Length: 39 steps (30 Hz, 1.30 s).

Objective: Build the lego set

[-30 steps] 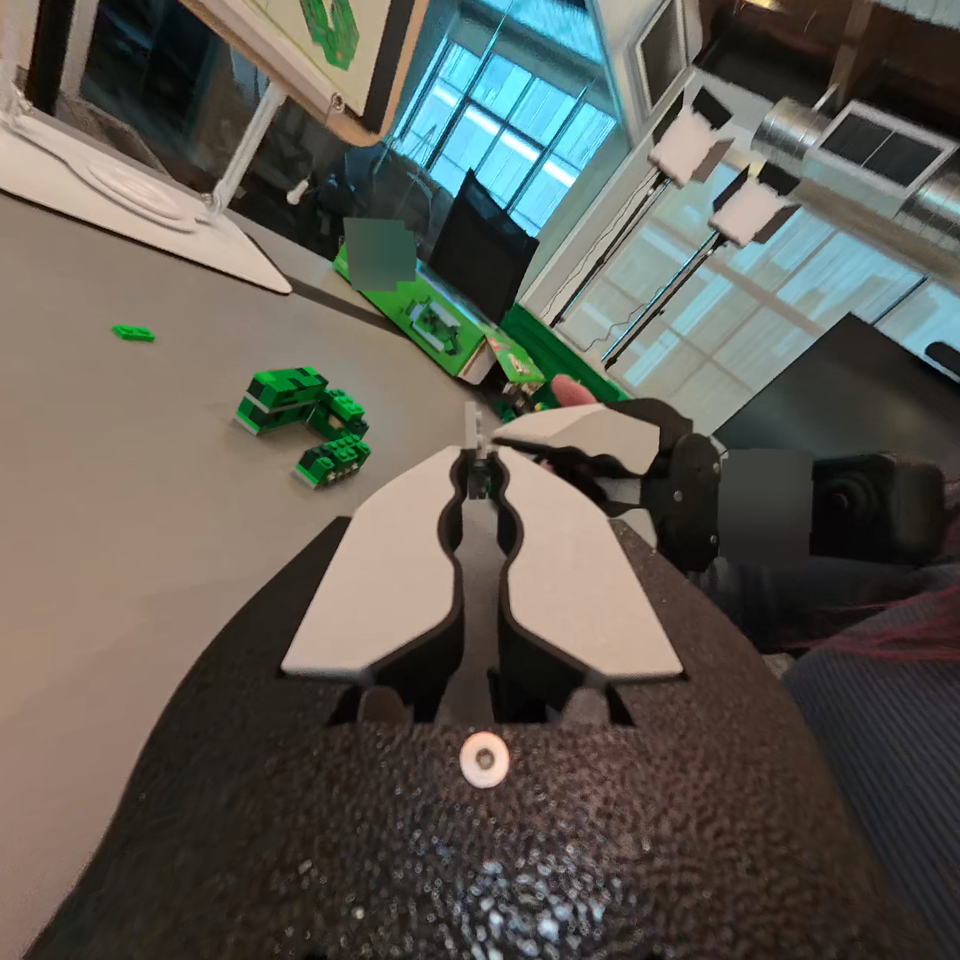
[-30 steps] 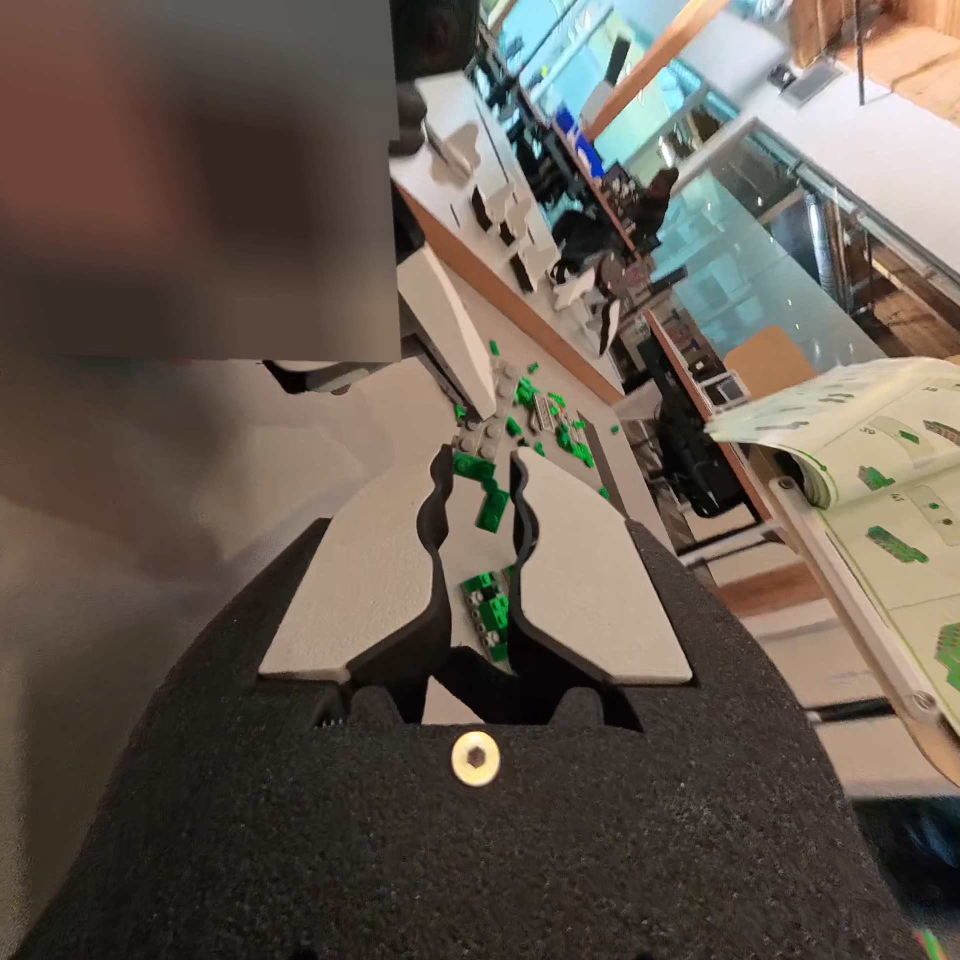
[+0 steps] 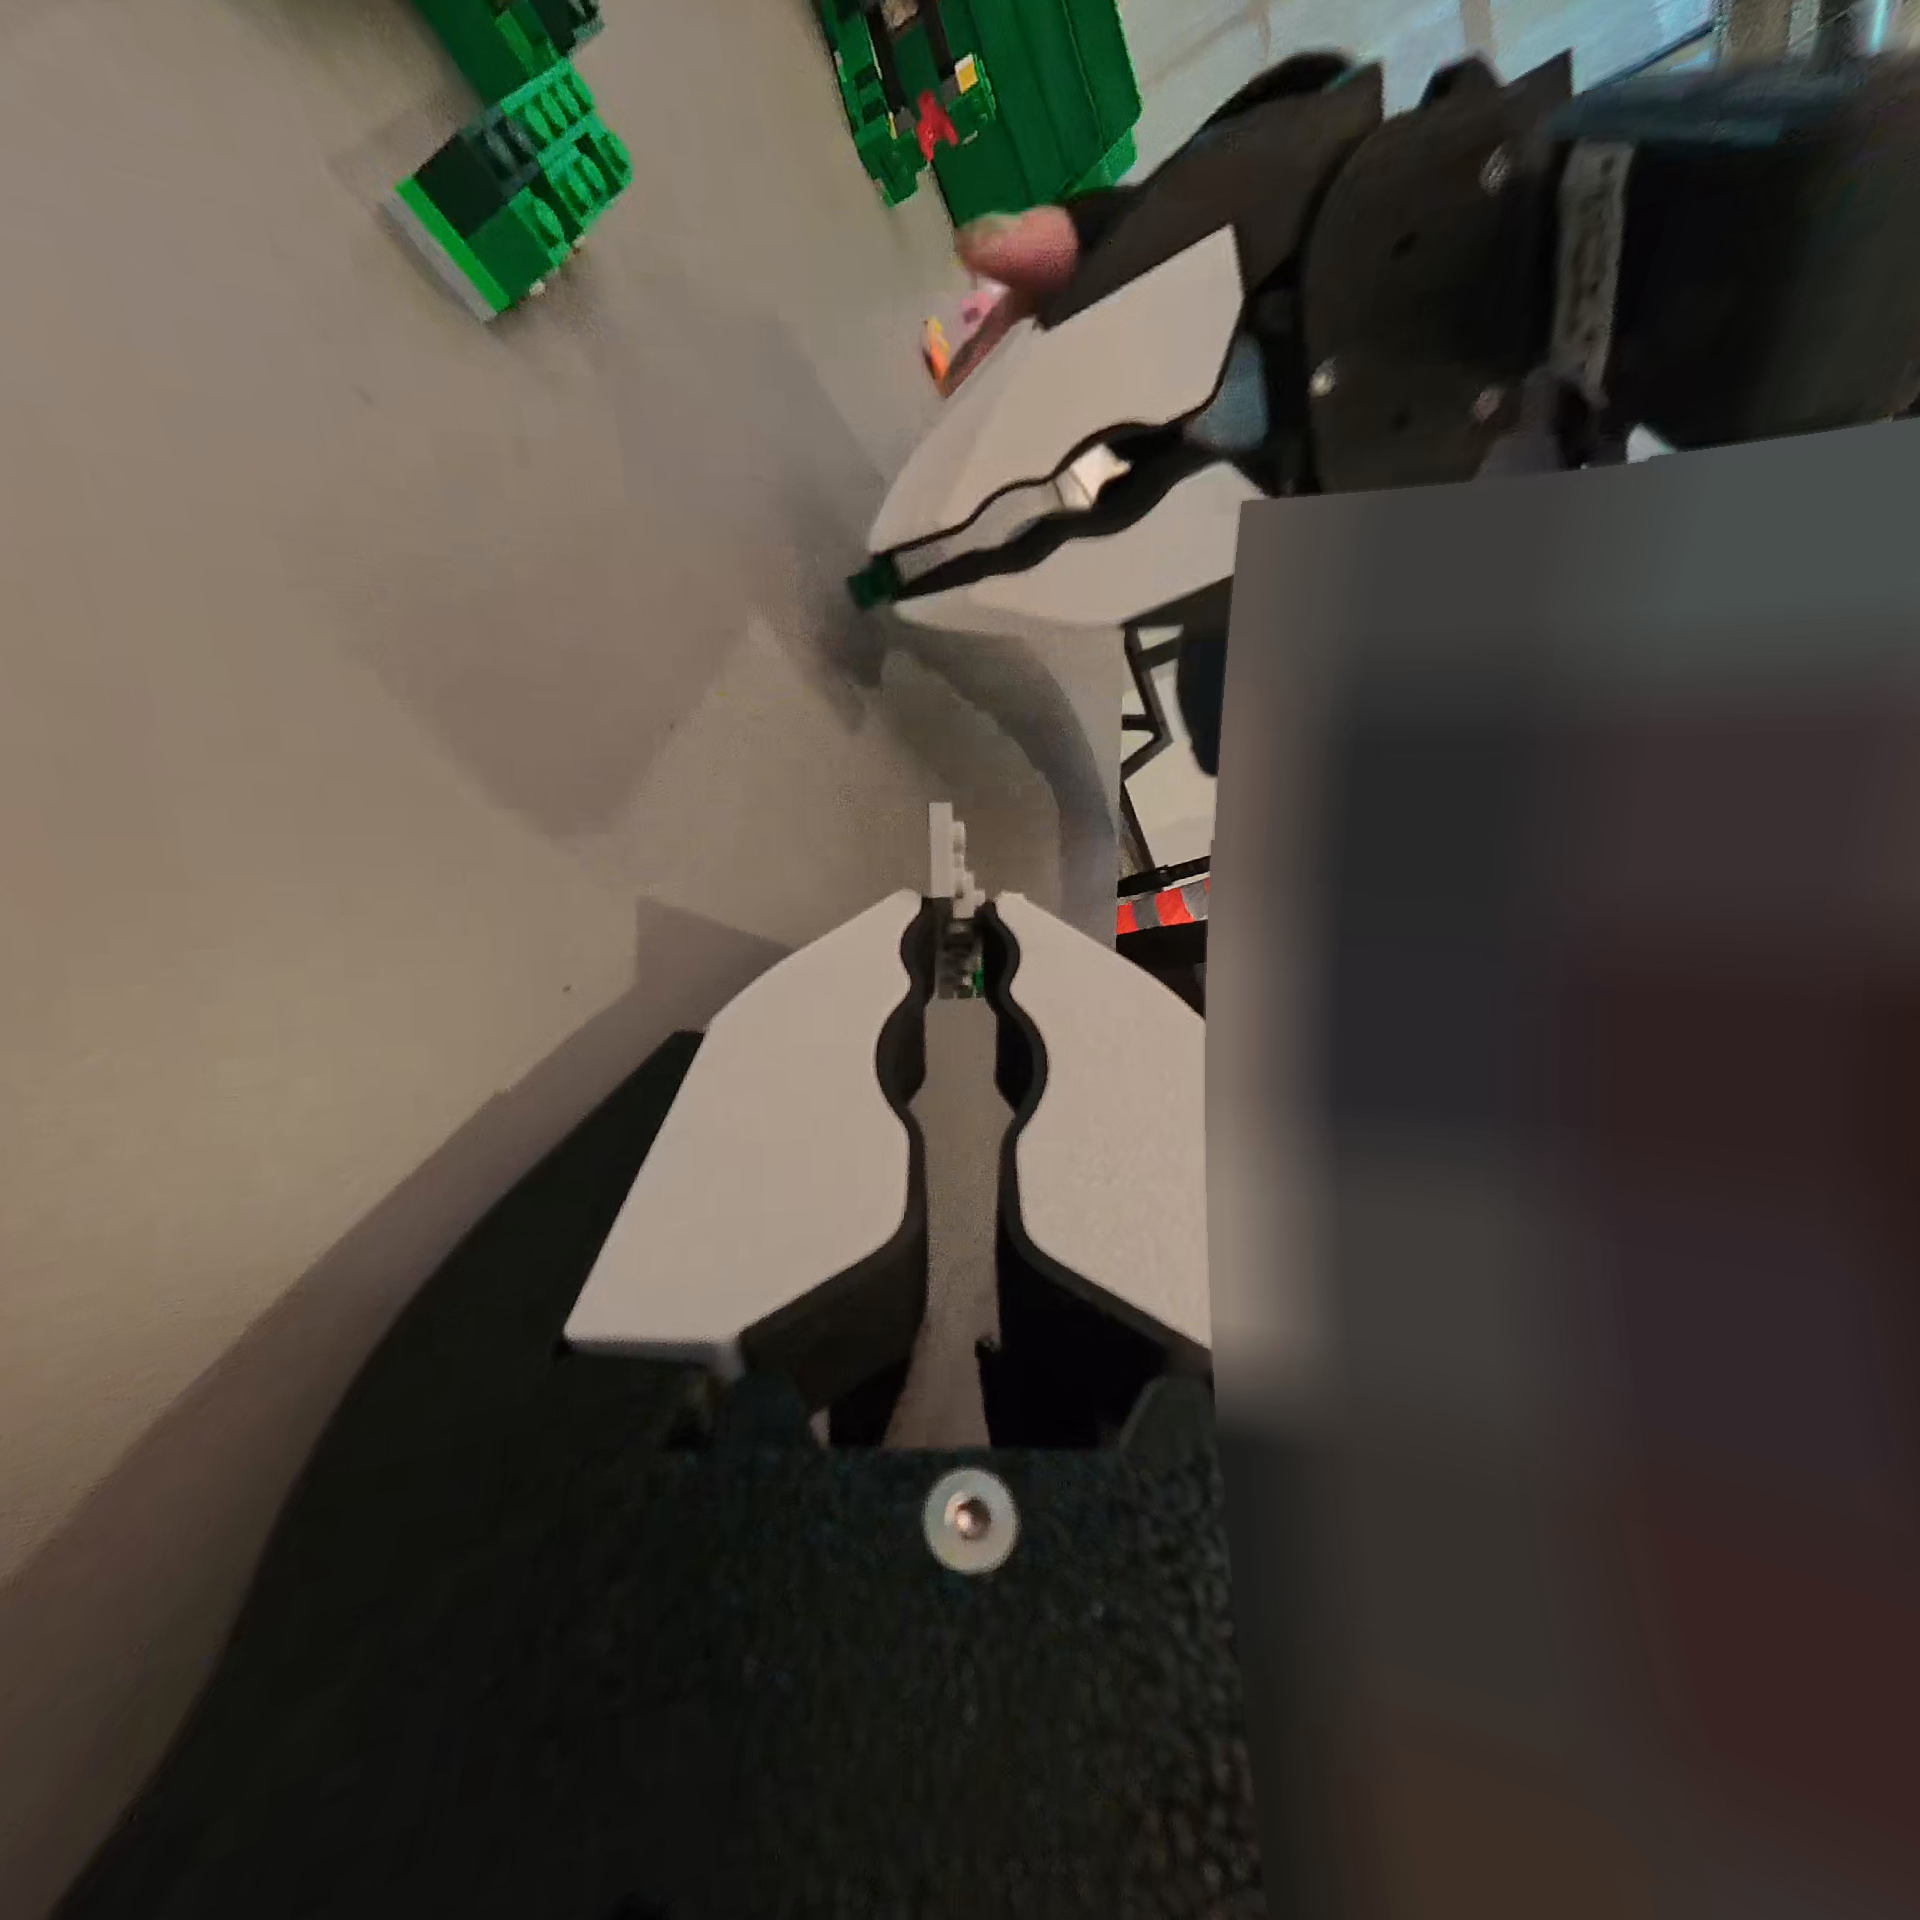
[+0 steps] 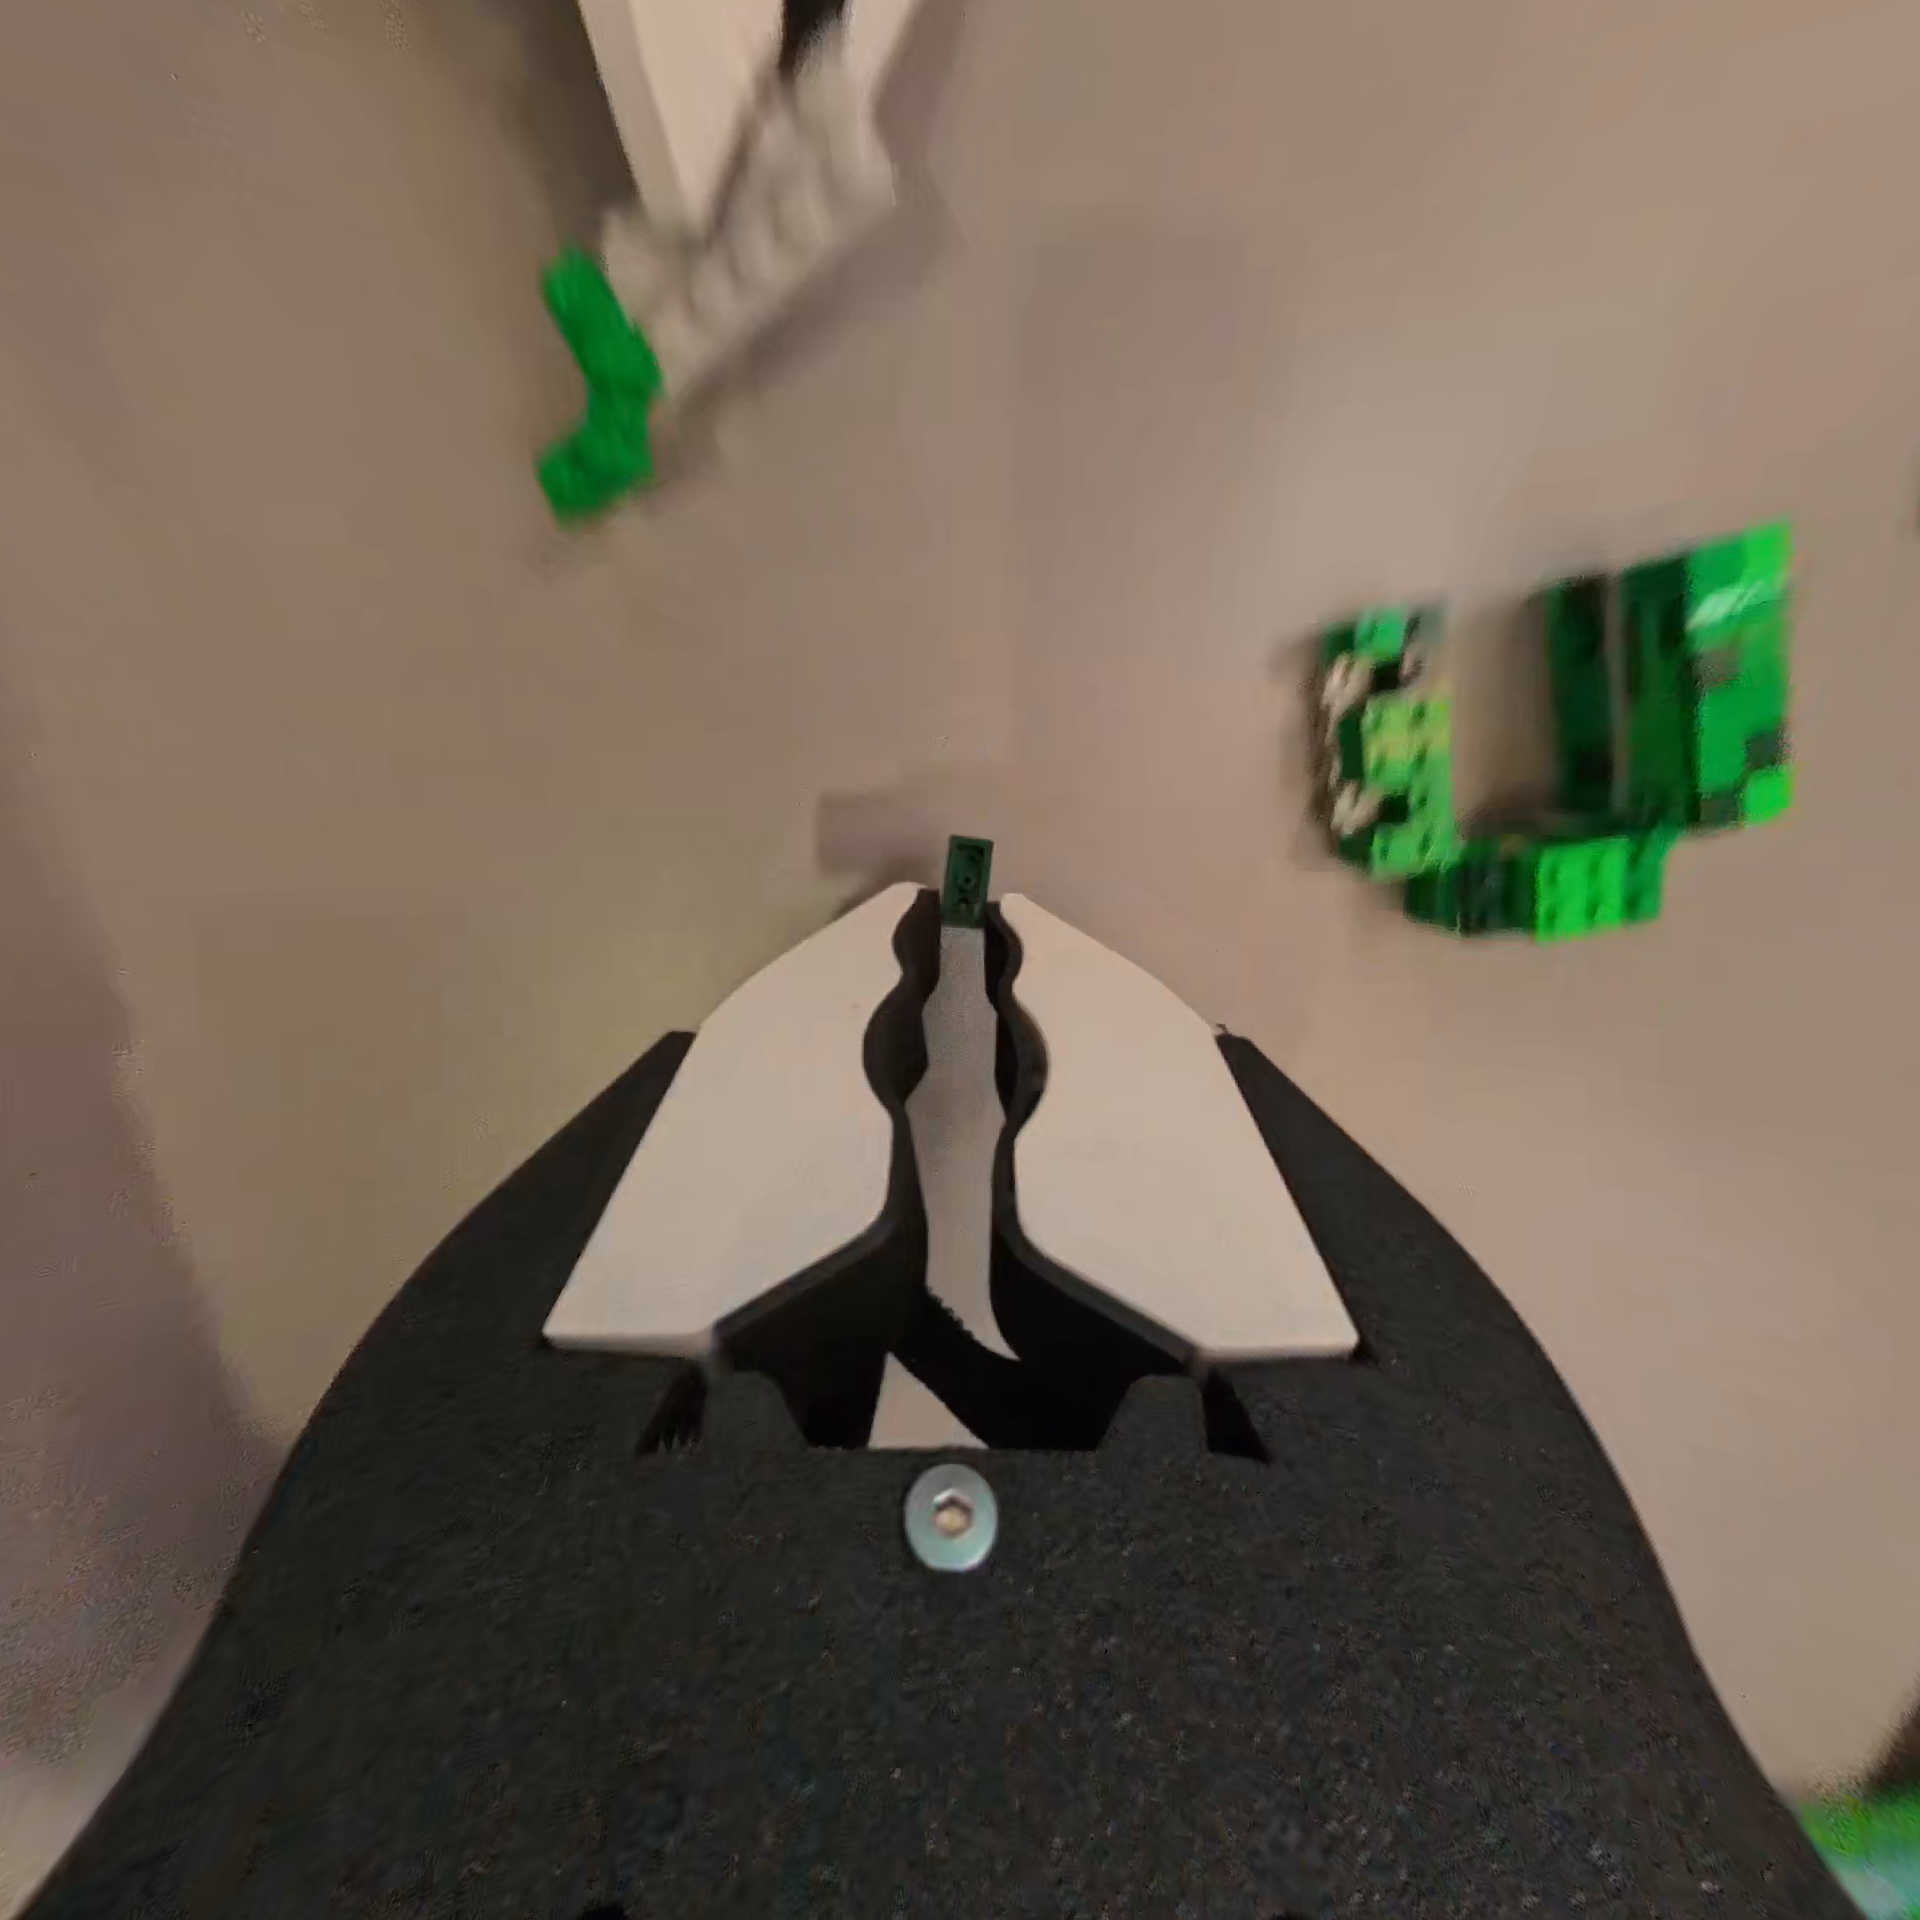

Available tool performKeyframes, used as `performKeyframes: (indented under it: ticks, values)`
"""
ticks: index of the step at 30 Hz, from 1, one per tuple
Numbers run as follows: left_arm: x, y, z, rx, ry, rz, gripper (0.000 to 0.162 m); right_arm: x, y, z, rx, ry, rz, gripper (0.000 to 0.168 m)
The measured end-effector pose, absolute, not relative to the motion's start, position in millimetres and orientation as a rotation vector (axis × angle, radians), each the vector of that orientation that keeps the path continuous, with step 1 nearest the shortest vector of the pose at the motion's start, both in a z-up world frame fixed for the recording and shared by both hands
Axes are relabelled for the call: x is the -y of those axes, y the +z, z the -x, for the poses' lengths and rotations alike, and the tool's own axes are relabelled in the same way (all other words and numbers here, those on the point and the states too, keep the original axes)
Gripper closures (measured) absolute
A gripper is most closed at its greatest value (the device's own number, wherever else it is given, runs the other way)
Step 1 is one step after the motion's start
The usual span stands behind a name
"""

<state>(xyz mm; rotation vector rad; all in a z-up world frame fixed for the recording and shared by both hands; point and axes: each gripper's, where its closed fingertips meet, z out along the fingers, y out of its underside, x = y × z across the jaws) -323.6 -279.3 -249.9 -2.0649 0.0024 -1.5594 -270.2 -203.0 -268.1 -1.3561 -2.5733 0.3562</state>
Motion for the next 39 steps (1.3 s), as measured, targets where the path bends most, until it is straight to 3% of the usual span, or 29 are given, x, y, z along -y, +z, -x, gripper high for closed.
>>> performKeyframes:
  ticks: [7,12,21,28,31,39]
  values:
    - [281.3,-250.2,321.5,-0.048,-1.514,2.07,0.154,162.2,-264.0,170.8,2.995,-0.713,1.746,0.161]
    - [282.1,-249.6,321.4,-0.053,-1.513,2.064,0.154,168.9,-270.5,166.2,3.027,-0.998,1.823,0.16]
    - [283.0,-249.0,321.1,-0.06,-1.516,2.057,0.154,177.8,-277.9,196.1,2.894,-0.688,1.828,0.152]
    - [280.7,-241.5,325.0,-0.045,-1.492,1.992,0.154,178.0,-265.3,202.4,2.392,0.309,1.581,0.149]
    - [277.5,-219.3,329.2,0.034,-1.509,1.807,0.154,178.3,-272.9,194.0,2.235,0.413,1.399,0.159]
    - [274.3,-202.8,317.8,0.26,-1.474,1.588,0.155,179.5,-285.6,200.3,2.084,0.722,1.431,0.156]
